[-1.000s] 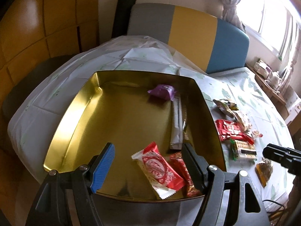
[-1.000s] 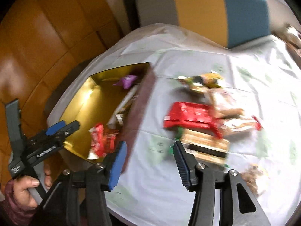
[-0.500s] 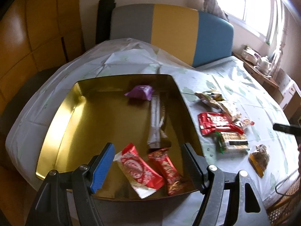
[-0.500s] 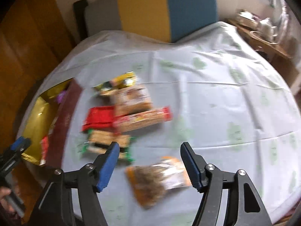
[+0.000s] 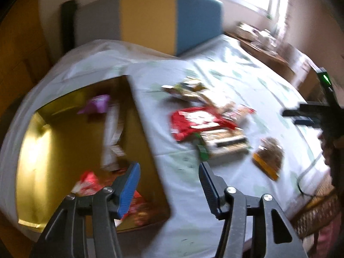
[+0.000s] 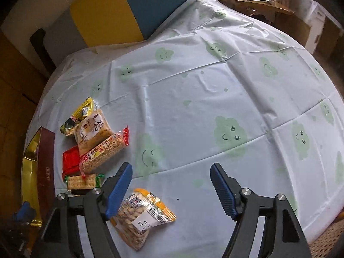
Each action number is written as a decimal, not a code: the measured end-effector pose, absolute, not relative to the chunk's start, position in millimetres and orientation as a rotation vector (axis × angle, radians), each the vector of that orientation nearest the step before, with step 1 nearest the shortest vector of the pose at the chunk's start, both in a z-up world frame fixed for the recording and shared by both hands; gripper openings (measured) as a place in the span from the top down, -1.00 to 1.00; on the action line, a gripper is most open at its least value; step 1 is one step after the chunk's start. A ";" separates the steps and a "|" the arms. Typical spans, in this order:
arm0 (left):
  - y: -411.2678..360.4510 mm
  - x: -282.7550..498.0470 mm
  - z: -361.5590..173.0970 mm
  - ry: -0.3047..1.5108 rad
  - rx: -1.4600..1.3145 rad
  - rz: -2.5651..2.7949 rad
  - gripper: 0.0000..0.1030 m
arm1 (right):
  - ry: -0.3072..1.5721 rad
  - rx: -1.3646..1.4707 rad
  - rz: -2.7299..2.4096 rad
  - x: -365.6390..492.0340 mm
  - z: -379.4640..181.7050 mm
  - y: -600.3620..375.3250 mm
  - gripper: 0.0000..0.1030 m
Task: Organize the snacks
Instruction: 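Grasp the long squirrel-print rice cracker bar with the left tool and lift it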
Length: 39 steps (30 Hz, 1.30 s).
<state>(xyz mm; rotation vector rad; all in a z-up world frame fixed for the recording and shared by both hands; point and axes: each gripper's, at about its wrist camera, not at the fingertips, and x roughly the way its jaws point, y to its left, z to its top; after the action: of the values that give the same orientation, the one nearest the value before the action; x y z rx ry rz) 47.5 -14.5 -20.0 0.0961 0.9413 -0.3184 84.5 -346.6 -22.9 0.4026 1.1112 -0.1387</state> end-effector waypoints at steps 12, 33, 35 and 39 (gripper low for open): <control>-121.4 100.6 -30.0 0.959 0.346 -0.591 -0.10 | 1.075 0.485 -0.143 76.3 -15.4 -353.1 -0.54; -224.4 161.6 -88.4 0.942 0.649 -0.660 0.37 | 1.061 0.625 -0.113 76.2 -15.7 -368.9 -0.57; -220.8 160.8 -82.8 0.930 0.589 -0.661 0.42 | 1.056 0.622 -0.115 76.0 -15.2 -369.4 -0.57; -198.4 156.0 -51.3 0.909 0.370 -0.667 0.44 | 1.059 0.627 -0.123 75.8 -16.2 -371.2 -0.57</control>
<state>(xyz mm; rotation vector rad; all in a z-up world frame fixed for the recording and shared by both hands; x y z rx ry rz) 156.0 -198.3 -51.3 0.3696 0.9085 -0.6673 75.8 -371.2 -16.2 0.6267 1.0593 -0.1232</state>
